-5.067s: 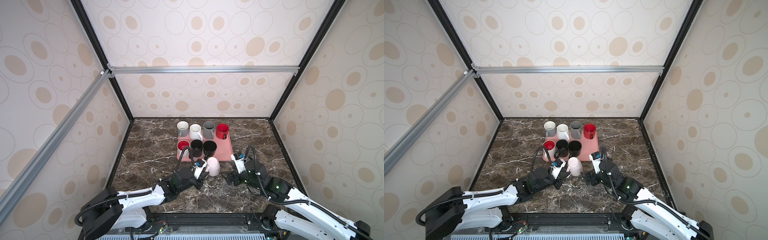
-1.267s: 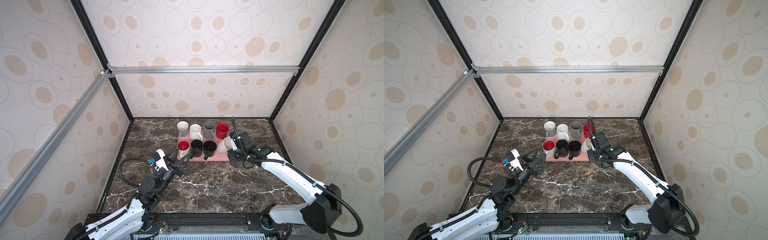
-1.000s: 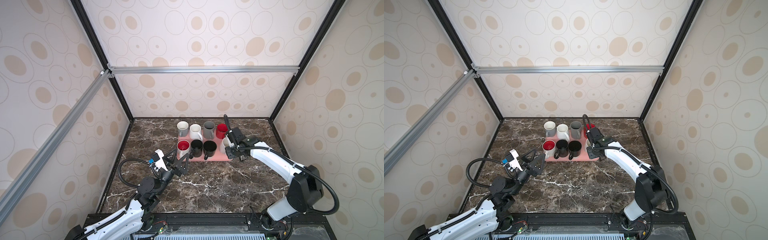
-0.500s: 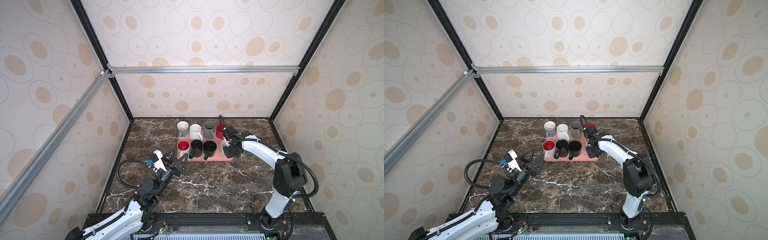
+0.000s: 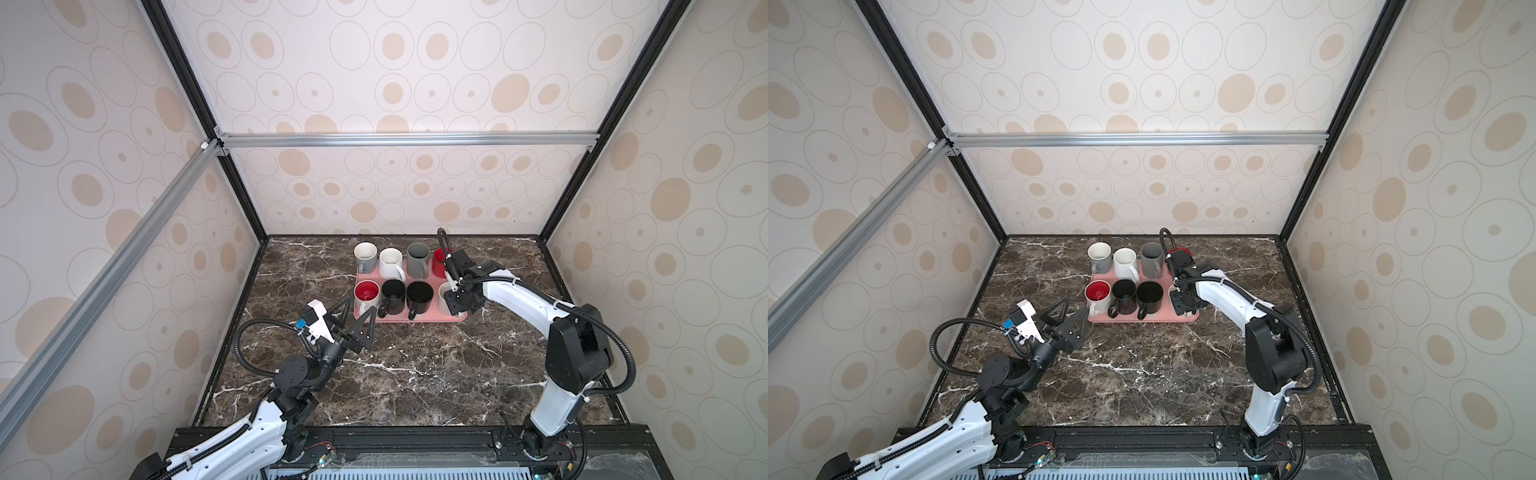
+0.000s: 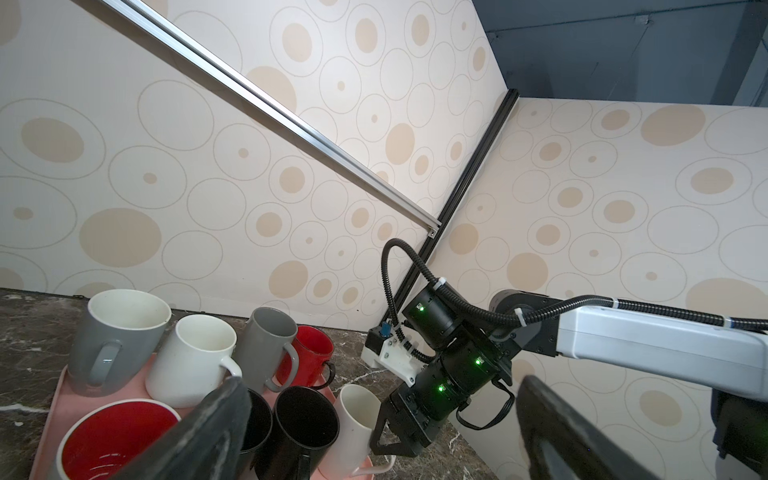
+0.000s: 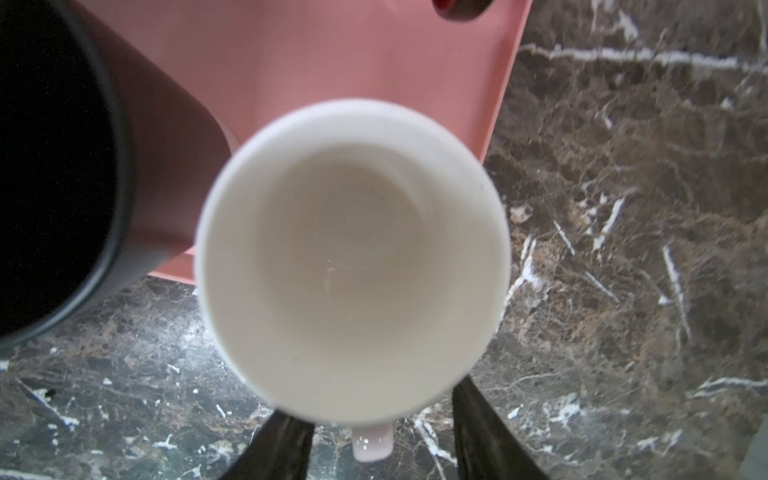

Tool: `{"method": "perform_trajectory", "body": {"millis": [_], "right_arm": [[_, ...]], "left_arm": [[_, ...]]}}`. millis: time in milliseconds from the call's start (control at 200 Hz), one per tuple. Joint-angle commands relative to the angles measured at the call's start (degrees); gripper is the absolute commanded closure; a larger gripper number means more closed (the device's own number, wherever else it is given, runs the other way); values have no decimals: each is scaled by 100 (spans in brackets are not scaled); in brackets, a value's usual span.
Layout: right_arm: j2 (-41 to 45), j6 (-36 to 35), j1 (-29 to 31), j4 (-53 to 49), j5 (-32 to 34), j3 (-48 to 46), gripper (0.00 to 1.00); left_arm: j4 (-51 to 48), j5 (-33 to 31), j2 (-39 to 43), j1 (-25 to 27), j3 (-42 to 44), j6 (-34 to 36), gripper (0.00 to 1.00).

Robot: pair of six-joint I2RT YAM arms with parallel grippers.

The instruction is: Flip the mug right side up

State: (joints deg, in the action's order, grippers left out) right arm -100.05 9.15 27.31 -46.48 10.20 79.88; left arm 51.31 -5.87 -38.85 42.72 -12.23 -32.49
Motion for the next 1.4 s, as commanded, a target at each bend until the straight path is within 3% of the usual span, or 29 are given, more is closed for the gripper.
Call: {"method": "perform_trajectory", "body": {"millis": [0,245,305,335,480,630,720,895,1085,1395], "right_arm": [[647,130,5,231,12,-163,39],[2175,372,14,1545,-268,-1309,28],[2556,453,11,1958,-311,-1697,15],[2704,469,17,2201,-341,-1876,0],[2991,509,18,2435,-294,-2176,1],[3100,584,13,2505,-170,-2302,1],[3162,575,11,2608,-149,-2371,1],[3219,524,16,2648,-93,-2394,1],[3373,554,13,2679,141,-2467,1],[3418,634,12,2637,434,-2453,1]], "left_arm": [[-50,-118,22,-44,-121,159,1],[-447,-819,-168,-66,-351,375,0],[-710,-1018,-435,-216,-592,424,1],[-819,-1057,-595,-356,-721,379,1],[-1069,-1183,-1441,-1016,-1283,154,1],[-469,-2143,-2283,-1193,-1555,1153,1],[-446,-2530,-2795,-1574,-1887,1650,1],[-828,-2007,-3568,-2600,-2318,1955,1],[-146,-1696,-4071,-3419,-1736,2292,1],[-662,-1870,-4722,-3837,-1975,2840,1]]}}
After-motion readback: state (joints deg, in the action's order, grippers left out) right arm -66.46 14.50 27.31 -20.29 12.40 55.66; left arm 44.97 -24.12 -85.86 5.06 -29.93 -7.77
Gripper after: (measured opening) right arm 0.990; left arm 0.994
